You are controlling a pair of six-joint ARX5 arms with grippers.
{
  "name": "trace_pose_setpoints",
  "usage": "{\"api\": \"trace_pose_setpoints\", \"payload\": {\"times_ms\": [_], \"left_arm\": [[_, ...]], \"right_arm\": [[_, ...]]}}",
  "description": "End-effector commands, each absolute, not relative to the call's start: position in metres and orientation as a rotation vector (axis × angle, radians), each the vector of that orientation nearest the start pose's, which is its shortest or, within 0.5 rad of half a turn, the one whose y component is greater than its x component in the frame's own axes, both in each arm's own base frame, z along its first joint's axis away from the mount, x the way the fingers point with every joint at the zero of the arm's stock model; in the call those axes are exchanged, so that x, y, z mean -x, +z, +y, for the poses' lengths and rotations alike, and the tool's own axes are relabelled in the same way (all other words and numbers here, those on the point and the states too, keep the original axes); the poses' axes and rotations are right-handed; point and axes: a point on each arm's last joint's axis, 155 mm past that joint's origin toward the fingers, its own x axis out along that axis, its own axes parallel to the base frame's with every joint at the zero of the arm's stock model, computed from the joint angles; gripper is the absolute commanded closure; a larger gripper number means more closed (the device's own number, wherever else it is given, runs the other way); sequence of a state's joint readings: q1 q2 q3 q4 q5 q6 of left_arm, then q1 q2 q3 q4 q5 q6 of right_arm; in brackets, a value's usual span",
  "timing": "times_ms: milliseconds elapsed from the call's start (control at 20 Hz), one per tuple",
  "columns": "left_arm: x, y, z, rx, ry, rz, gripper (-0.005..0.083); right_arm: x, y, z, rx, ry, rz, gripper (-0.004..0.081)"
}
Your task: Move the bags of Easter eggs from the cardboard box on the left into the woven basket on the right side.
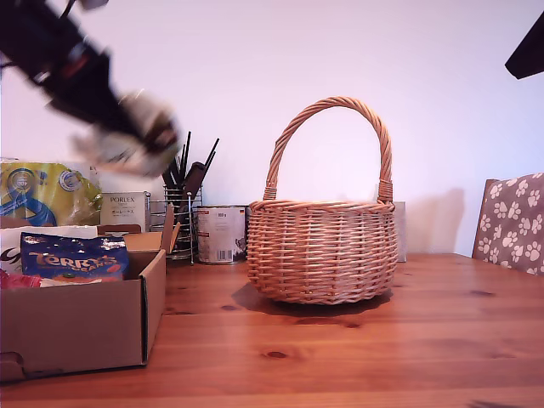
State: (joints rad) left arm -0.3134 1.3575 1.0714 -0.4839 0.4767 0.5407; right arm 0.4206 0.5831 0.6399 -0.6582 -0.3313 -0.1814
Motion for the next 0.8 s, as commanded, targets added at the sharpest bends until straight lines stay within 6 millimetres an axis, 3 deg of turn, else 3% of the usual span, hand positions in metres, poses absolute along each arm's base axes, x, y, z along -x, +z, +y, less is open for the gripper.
{"api": "trace_pose_setpoints", "payload": {"times_ms": [0,350,500,750], "left_arm": [[-0.333,0.197,-0.218,-0.407,-0.992,0.514,0.0664],[-0.333,0.241,-0.297,-0.369,-1.095,0.244,0.0664],[-0.347,0.242,-0.32,-0.375,-1.075,0.16,0.0664],[-0.386,0.226,-0.348,-0.384,-0.987,0.041,0.0664]], "right_arm": [[-0.195,0.189,0.155,0.192,0.789,0.537,0.0783],[-0.195,0.189,0.155,0.194,0.789,0.536,0.0783],[-0.196,0.189,0.155,0.194,0.788,0.536,0.0783],[-0.196,0.19,0.154,0.195,0.786,0.532,0.0783]]}}
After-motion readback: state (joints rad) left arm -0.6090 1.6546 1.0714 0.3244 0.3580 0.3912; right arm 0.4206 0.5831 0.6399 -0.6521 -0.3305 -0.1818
